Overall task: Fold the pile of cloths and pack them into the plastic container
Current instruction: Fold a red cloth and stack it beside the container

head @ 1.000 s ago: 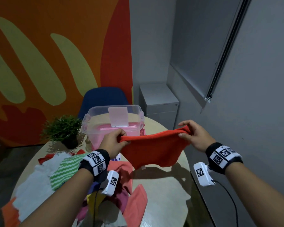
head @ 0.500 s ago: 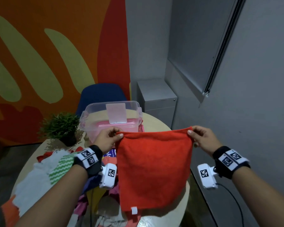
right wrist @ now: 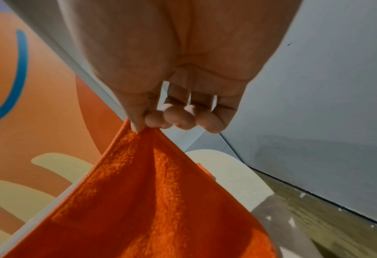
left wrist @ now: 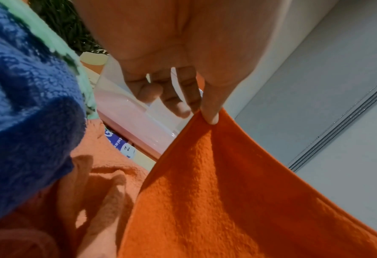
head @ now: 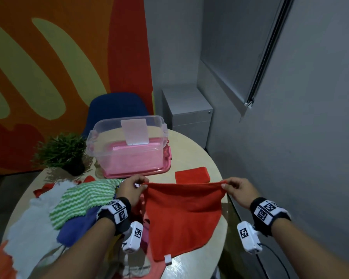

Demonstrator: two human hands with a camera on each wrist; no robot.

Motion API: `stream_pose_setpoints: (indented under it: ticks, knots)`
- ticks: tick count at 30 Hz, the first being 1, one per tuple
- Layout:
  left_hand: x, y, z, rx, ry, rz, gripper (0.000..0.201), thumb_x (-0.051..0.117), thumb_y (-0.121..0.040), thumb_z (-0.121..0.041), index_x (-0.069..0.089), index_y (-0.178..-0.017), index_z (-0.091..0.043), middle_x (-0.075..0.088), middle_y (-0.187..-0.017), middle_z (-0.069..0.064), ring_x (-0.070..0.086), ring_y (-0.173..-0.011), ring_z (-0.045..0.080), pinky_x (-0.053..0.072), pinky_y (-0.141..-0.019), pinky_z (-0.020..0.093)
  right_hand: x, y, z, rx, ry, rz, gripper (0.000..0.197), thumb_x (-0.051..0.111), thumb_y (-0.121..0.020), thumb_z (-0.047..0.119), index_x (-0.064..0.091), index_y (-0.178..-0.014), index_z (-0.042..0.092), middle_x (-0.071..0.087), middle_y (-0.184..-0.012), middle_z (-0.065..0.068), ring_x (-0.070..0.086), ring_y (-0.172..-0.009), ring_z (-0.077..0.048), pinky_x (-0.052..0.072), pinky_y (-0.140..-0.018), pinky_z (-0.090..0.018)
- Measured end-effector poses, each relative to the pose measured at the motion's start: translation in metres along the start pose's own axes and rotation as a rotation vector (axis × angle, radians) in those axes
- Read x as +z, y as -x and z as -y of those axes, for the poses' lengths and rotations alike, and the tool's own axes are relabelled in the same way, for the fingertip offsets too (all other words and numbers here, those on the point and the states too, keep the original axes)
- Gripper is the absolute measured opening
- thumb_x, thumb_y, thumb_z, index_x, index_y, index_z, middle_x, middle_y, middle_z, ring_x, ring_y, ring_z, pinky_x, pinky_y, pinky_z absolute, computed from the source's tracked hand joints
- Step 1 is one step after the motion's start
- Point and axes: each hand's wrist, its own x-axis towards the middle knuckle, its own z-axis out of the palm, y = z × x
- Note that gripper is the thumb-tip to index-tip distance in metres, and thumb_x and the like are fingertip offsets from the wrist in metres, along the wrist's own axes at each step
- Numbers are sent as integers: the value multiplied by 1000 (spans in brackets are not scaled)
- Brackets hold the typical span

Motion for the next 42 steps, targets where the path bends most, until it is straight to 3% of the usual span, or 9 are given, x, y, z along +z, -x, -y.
stream_pose_setpoints:
  ticks: [3,8,14,18,22,26,33,38,42]
  knots:
    - [3,5,3,-51,-33,14,23,74,-80,-4,69,-77,-26,70,-72,-10,65,-56,16,52,-60,25,2,-4,0,45,-10,24,17,62,-96,11,74,-89,21,66,-65,0,55,-52,-11,44,-52,-26]
    - [12,17,1,-68,4,15,18,66,-81,6,68,-79,-11,69,-72,5,60,-60,14,44,-53,10,12,-13,6,144,-161,15,15,59,-97,8,69,-105,16,73,-92,-11,69,-71,-27,50,-52,-26]
    - [-9,5,-7,-10,99,-44,22,71,-84,-6,69,-81,-27,68,-72,-7,62,-65,12,51,-69,29,4,-28,27,-58,20,-27,12,72,-90,12,74,-88,24,71,-75,-2,66,-61,-18,54,-61,-34]
    - [-27,-5,-37,78,184,-71,22,68,-87,-2,67,-85,-23,70,-87,2,64,-81,17,54,-81,30,-11,-32,44,-173,2,-128,12,73,-89,18,74,-84,29,73,-82,4,65,-73,-9,51,-72,-19]
    - [-43,-6,-60,176,221,-103,19,70,-87,-4,68,-84,-23,71,-88,-1,65,-83,14,52,-74,16,-26,-24,69,-233,-170,-144,20,66,-92,3,71,-85,21,73,-75,7,65,-70,1,52,-71,-13]
    - [-56,14,-80,231,348,-33,18,69,-84,5,68,-85,-13,71,-79,-8,65,-75,8,52,-73,20,-43,-4,87,-249,-317,-143,17,60,-93,-3,67,-88,11,72,-68,8,64,-62,-1,55,-61,-17]
    - [-77,42,-95,311,551,85,17,66,-81,12,66,-88,-3,69,-79,-5,65,-74,11,58,-65,26,-61,41,115,-284,-407,-118,10,74,-71,33,77,-77,26,71,-70,2,63,-60,-6,52,-49,-20]
    - [-81,37,-98,310,570,24,15,64,-85,9,67,-90,-5,69,-75,-7,62,-69,6,53,-63,19,-63,42,117,-280,-403,-105,10,66,-87,5,70,-86,13,68,-63,2,58,-53,-6,48,-46,-20]
    - [-65,15,-84,243,472,10,16,66,-85,7,68,-87,-9,71,-76,-8,63,-70,4,52,-66,16,-52,20,93,-165,-365,-101,11,65,-90,0,66,-88,10,67,-61,2,59,-51,-7,50,-46,-23]
